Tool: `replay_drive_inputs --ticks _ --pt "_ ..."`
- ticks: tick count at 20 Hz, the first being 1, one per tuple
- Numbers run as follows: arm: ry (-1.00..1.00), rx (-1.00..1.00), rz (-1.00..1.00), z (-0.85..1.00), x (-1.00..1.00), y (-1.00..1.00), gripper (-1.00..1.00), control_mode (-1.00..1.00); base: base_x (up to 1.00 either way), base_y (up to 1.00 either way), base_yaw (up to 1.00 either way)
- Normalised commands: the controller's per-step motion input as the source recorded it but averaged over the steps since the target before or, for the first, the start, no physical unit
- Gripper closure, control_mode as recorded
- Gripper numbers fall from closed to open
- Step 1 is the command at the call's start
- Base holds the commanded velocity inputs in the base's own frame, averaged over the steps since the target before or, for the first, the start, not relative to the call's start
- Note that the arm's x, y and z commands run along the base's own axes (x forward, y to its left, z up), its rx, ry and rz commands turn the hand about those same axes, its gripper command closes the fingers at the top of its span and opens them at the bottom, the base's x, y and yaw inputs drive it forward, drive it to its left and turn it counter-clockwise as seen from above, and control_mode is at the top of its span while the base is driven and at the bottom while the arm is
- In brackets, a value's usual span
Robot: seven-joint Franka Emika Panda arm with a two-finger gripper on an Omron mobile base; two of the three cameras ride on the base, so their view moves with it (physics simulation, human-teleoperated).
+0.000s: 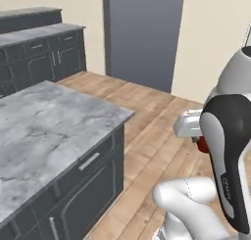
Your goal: Pick bell pepper from the fridge and place it on the plate on the counter.
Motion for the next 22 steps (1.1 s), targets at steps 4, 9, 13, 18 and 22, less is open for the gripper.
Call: replay_drive_inputs --ticks 4,9,13,18,22 --pt "0.0 0.0 0.0 0.0 0.0 0.0 1.0 1.0 0.19 0.66 0.75" --pt "0.0 0.0 0.0 0.0 0.0 0.0 1.0 1.0 0.06 0.68 0.79" --pt "0.0 0.0 0.0 0.0 0.0 0.0 1.0 1.0 0.16 0.6 0.65" --pt "0.0 0.0 0.0 0.0 0.0 0.0 1.0 1.0 0.53 0.53 0.32" --pt "0.0 0.0 0.0 0.0 0.0 0.0 1.0 1.0 0.57 0.26 0.21"
